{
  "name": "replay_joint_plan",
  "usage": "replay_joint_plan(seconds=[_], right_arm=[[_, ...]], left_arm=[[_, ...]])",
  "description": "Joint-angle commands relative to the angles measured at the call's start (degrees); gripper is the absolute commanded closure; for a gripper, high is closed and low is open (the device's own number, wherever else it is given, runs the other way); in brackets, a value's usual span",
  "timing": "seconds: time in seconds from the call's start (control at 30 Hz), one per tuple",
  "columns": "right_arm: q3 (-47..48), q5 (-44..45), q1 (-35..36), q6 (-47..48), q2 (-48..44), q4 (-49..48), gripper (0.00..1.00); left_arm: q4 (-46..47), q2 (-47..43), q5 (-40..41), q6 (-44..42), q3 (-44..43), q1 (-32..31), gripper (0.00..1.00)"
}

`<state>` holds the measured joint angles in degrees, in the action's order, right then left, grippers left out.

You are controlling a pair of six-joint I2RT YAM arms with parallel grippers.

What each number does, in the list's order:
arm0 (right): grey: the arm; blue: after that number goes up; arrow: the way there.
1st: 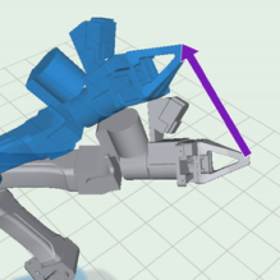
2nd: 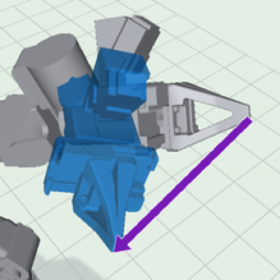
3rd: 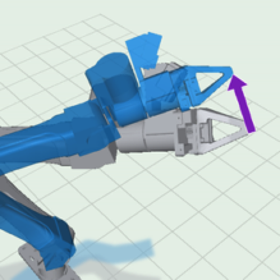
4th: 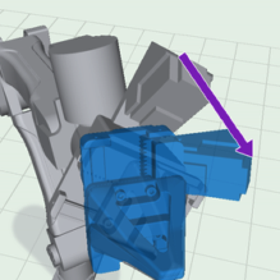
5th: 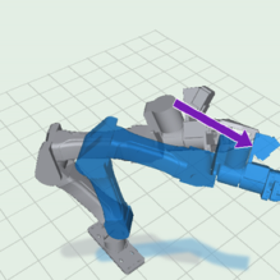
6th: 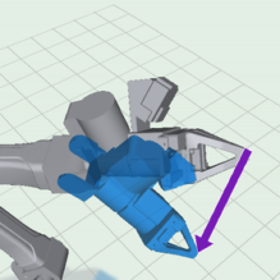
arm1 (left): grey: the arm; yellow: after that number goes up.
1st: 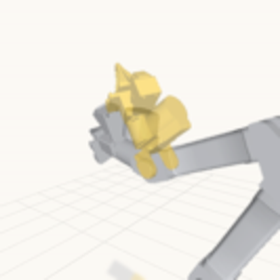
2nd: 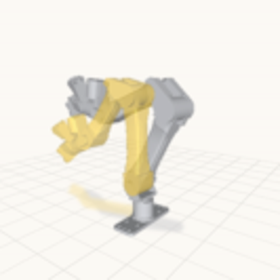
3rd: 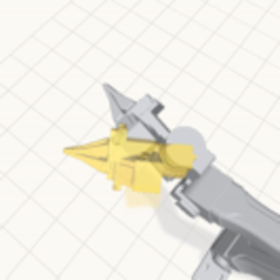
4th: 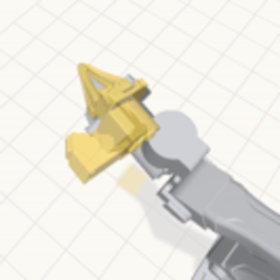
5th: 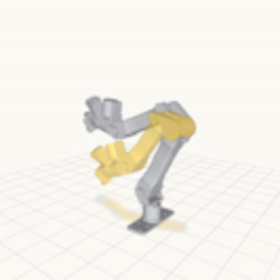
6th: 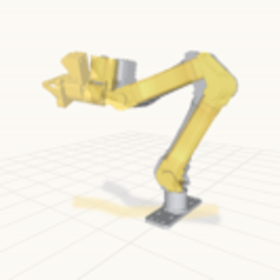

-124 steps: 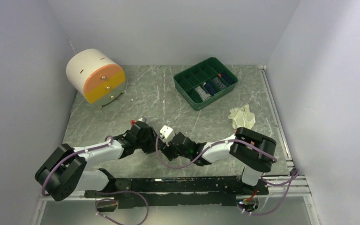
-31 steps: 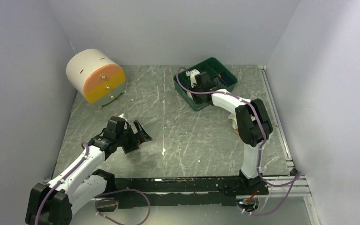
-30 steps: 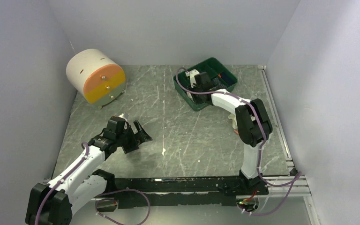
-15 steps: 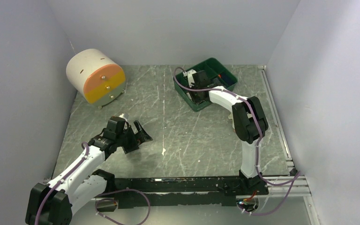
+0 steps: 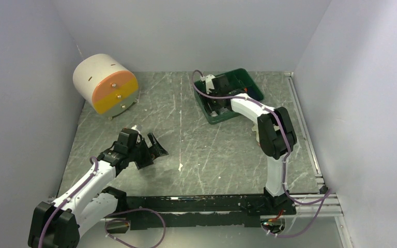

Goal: Roll the underwear
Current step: Place the underwear in the storage box.

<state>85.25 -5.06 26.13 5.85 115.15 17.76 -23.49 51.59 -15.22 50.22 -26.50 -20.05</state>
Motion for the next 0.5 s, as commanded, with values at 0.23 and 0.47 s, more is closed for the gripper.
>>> replay_joint_plan(seconds=[0.23, 0.47], right_arm=[[0.19, -1.34, 0.94, -1.77, -3.43, 3.81, 0.38], [0.26, -1.63, 0.52, -2.79, -7.72, 2.66, 0.4]], left_arm=[[1.51, 0.52, -1.57, -0.81, -0.35, 0.28, 0.04], [1.34, 0.68, -1.16, -1.35, -1.18, 0.28, 0.04]])
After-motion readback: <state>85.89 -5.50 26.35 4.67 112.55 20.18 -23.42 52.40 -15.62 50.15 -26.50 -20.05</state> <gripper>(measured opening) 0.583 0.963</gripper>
